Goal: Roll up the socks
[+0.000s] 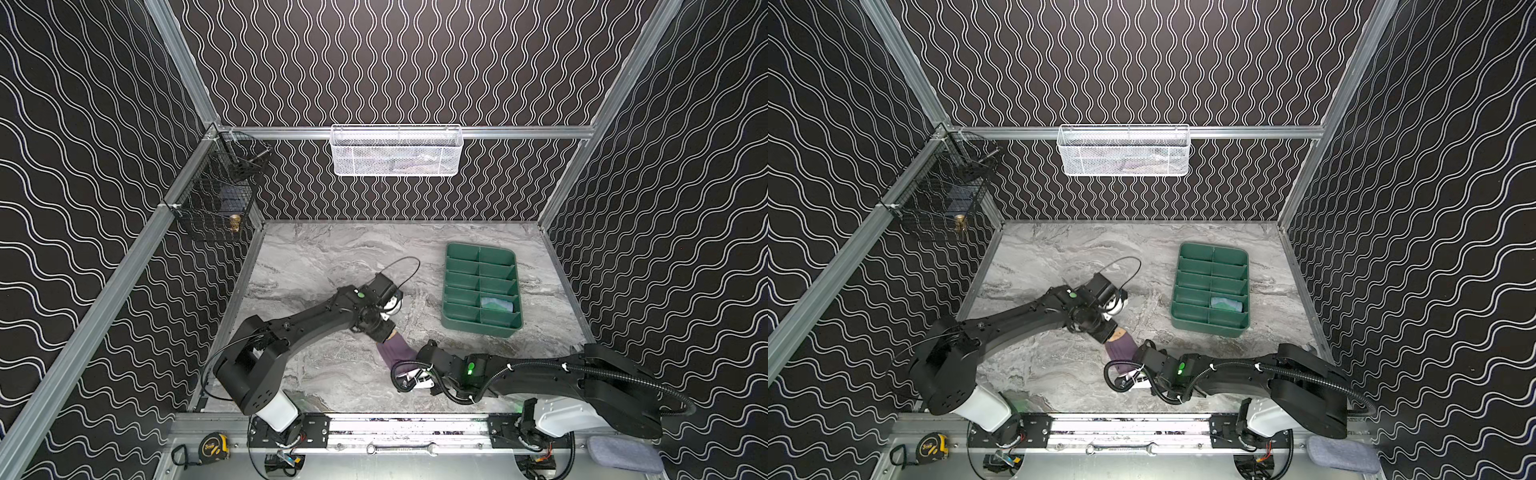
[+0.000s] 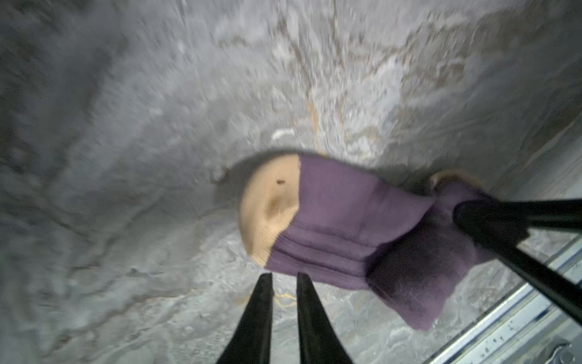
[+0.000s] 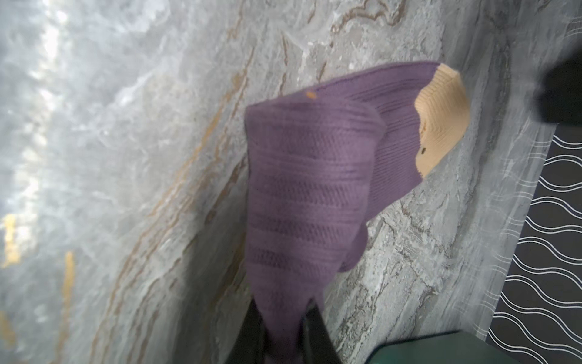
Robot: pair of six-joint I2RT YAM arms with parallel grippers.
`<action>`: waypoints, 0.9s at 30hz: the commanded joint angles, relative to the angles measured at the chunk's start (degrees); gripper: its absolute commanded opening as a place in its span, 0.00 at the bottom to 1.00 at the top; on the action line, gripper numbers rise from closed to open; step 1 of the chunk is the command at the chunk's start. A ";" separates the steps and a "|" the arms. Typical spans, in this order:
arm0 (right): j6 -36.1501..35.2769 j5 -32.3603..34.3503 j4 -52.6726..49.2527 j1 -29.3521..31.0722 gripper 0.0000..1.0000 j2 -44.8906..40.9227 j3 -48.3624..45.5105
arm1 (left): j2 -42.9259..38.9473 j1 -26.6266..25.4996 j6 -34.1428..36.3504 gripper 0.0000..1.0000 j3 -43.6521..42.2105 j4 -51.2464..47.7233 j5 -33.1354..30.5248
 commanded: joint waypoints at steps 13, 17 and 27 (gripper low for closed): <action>-4.28 -2.19 -5.61 0.44 0.00 -2.25 1.80 | 15.94 0.10 -3.53 0.15 0.69 15.10 2.12; -4.25 -4.43 -8.95 0.11 0.00 -0.26 4.19 | 17.10 0.20 -1.77 0.14 1.73 14.62 1.39; 5.58 -18.15 -29.70 -4.48 0.00 10.99 18.99 | 16.08 0.47 -0.15 0.13 2.37 13.38 0.60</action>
